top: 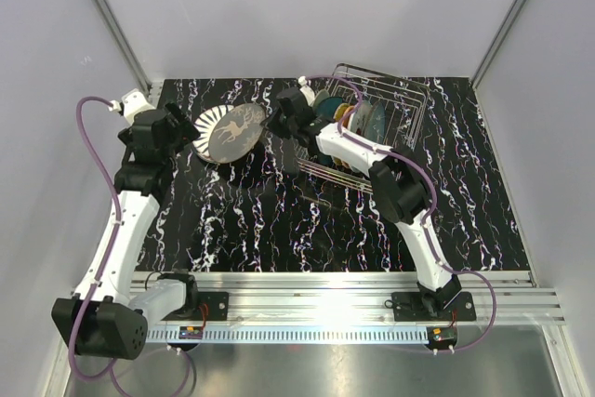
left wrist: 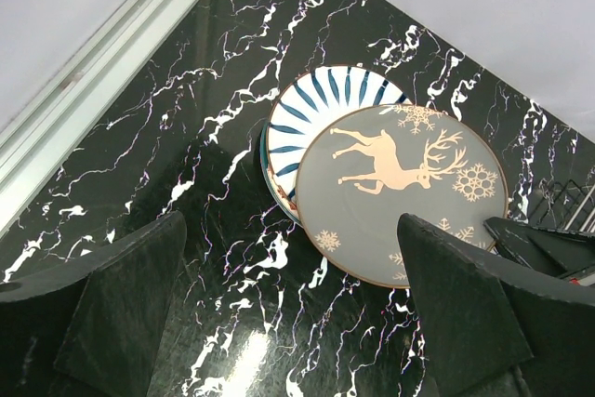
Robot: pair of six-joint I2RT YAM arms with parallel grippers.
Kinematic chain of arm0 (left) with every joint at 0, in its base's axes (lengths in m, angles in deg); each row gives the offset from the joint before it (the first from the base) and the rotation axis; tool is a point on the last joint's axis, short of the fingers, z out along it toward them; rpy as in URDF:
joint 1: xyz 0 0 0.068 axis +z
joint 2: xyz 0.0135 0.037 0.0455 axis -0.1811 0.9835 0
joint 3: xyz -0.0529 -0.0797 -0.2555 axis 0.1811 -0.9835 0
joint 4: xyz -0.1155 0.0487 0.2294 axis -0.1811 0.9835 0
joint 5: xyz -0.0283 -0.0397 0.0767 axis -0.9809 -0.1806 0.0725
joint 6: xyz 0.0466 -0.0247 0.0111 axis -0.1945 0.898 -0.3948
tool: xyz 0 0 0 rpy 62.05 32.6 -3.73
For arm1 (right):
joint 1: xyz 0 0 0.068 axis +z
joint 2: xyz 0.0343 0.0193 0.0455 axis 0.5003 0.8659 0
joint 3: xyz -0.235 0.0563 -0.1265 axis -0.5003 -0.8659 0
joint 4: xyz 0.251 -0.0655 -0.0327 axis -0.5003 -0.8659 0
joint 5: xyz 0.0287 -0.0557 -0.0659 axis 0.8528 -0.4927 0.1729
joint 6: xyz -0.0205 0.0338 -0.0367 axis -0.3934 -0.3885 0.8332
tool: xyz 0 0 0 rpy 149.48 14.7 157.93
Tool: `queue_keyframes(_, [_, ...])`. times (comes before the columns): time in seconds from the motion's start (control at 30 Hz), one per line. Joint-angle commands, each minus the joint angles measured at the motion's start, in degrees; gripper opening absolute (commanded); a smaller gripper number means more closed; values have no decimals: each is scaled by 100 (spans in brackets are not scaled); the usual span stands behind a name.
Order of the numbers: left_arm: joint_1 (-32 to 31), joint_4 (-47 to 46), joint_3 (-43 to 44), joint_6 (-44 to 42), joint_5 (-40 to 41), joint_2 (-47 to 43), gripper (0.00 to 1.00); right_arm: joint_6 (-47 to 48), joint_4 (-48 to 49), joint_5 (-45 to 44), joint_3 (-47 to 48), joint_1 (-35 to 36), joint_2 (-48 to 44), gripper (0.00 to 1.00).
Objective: Load the plates into the dish rack
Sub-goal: Pass the plate from the right arm to the left
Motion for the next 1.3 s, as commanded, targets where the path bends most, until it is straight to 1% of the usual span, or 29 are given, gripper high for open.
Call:
queue_keyframes(0.0, [56,-226,46,36,-154,88,99,-571,937,251,77,-105,-622,0])
queue_keyframes(0.13, [135,-244,63,106,-409,281,99,-738,991,322,24,-158,-622,0])
queue_keyframes(0.3, [363,-156,142,351,-909,694,99,-528,797,286,234,-158,-560,0])
queue_keyframes(0.33, [416,-156,125,413,-1015,738,99,-492,605,295,304,-158,-525,0])
queue_keyframes(0.43, [609,-173,116,686,-1533,966,99,-308,367,330,621,-158,-367,0])
queue_keyframes(0.57, [890,-191,55,1081,-2526,1388,99,-308,199,471,849,-158,-191,0])
queue_keyframes(0.6, [943,-217,-15,1291,-2754,1441,99,-316,199,471,885,-158,-174,0])
queue_keyframes(0.63, [1065,-391,-112,1423,-2982,1520,99,-334,164,471,911,-158,-165,0])
queue_keyframes(0.67, [1128,-523,-365,1555,-3394,1547,99,-343,147,610,955,-158,-147,0])
queue_keyframes(0.7, [1163,-655,-489,1800,-3572,1564,99,-351,129,620,964,-158,-138,0])
queue_keyframes(0.73, [1242,-926,-612,1898,-3895,1591,99,-360,129,646,982,-141,-130,0])
queue_keyframes(0.9, [1251,-1534,-1096,2521,-4460,1731,99,-387,94,752,1000,-105,-121,0])
queue_keyframes(1.0, [1278,-1825,-1307,2751,-4724,1889,99,-360,6,779,1026,-96,-138,0])
queue_keyframes(1.03, [1321,-2095,-1369,2795,-4916,1942,99,-360,6,805,1017,-96,-164,0])
queue_keyframes(1.2, [1383,-2282,-1343,2822,-5330,2232,99,-457,76,945,894,-105,-244,0])
queue_keyframes(1.27, [1383,-2483,-1378,2874,-5620,2408,99,-518,94,1033,911,-96,-261,0])
